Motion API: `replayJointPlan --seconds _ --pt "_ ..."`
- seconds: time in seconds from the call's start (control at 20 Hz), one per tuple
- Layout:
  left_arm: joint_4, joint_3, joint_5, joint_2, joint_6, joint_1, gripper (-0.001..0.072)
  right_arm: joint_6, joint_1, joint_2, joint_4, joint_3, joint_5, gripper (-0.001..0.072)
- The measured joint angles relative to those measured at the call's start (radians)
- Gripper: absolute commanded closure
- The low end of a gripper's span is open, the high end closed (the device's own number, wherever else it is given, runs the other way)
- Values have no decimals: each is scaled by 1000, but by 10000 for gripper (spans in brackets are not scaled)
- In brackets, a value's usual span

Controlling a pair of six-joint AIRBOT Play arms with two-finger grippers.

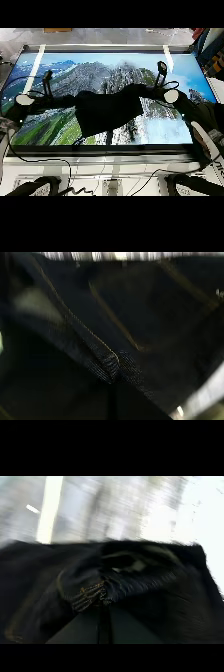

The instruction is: Fold the clothes and pants, and hang the long-sleeved shirts on hangers.

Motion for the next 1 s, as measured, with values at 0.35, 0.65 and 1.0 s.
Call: replayJointPlan --seconds 0.35,0.65,1.0 --pt "125 -28 -40 -97 -184 -170 694 -54 -96 -116 -115 0 305 680" --pt "281 -31 -145 -113 -330 -182 693 -82 -106 -150 -172 17 379 304" --pt "314 -30 -333 -64 -367 -176 683 -95 -151 -156 -201 107 421 232"
